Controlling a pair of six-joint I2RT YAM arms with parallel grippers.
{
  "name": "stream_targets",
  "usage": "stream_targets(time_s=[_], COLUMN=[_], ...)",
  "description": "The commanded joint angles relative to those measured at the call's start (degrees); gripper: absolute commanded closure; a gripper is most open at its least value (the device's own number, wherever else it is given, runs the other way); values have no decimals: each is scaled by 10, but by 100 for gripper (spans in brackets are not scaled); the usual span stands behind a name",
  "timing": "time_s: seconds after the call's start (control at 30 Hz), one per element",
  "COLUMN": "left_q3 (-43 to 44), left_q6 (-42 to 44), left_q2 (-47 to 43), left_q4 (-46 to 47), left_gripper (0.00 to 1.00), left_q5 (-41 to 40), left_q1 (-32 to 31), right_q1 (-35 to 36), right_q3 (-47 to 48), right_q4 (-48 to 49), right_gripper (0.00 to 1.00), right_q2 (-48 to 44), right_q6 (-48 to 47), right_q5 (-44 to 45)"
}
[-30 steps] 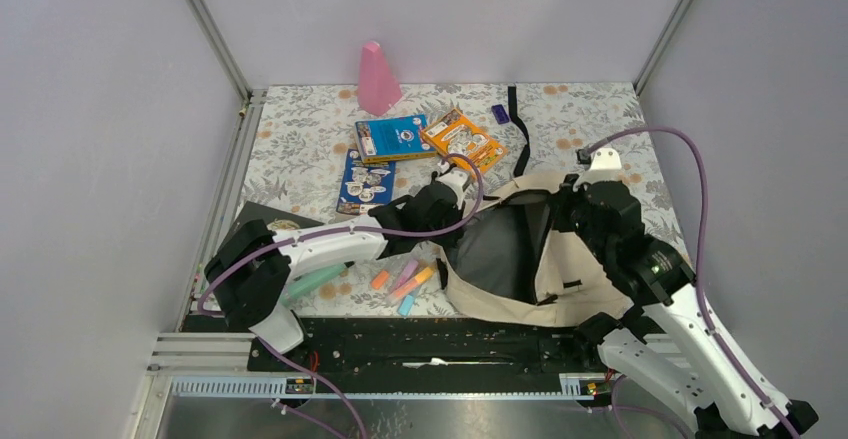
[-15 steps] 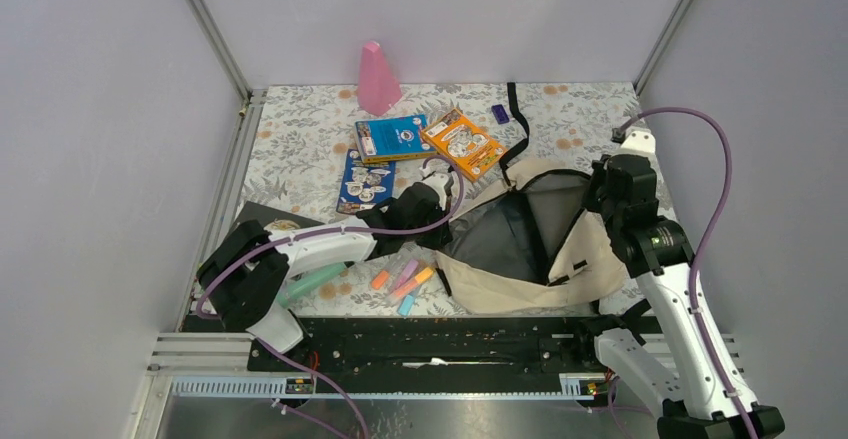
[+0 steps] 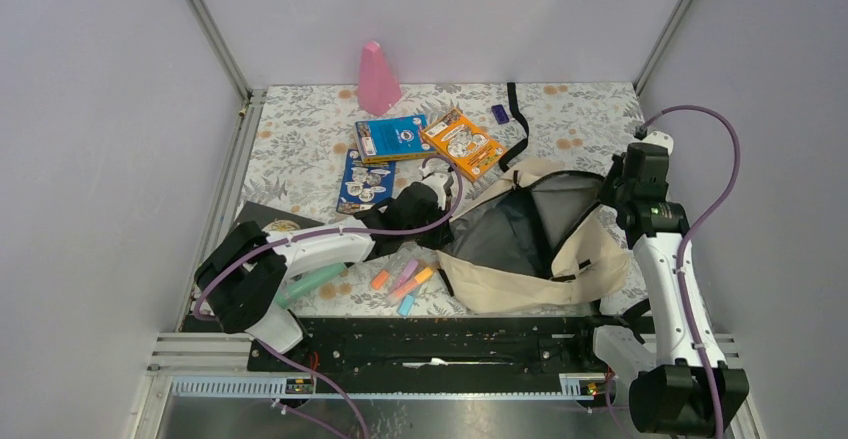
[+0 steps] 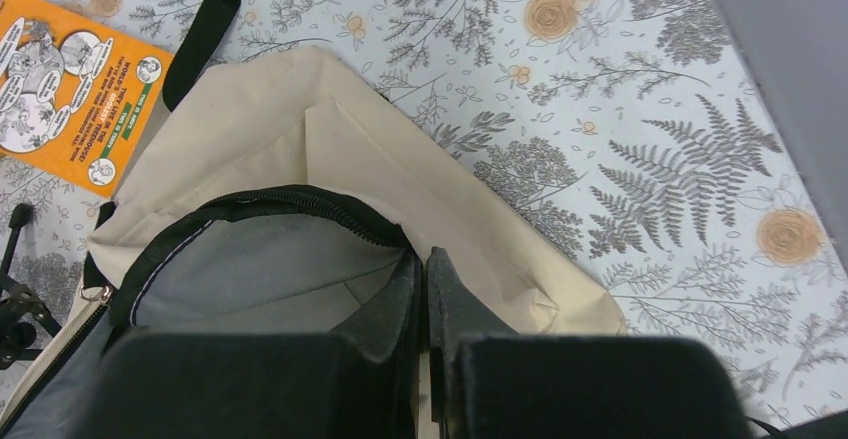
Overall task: Pack the student bag
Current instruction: Unzip the student bag at the center of the board.
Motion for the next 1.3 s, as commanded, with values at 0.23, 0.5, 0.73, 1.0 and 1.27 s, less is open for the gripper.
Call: stream_targets(time_s=[0.23, 0.5, 0.73, 1.0, 1.27], left_q3=[-4, 15, 45, 38, 24], left_q6=[5, 22, 41, 28, 13], left_q2=[-41, -80, -138, -200, -242], left_q4=[41, 35, -36, -85, -100], left_gripper=[82, 32, 8, 1, 1], left_q5=[59, 106, 73, 47, 79], left_q1=[1, -1, 1, 22, 70], right_q1=[-18, -18, -18, -18, -18], right_q3=[-76, -78, -61, -43, -22], right_q4=[99, 71, 42, 13, -12], right_gripper=[97, 39, 29, 28, 29], right_q2=[62, 88, 52, -20, -48], right_q6=[19, 36, 12, 8, 12], right_q5=[-123, -38, -10, -125, -204])
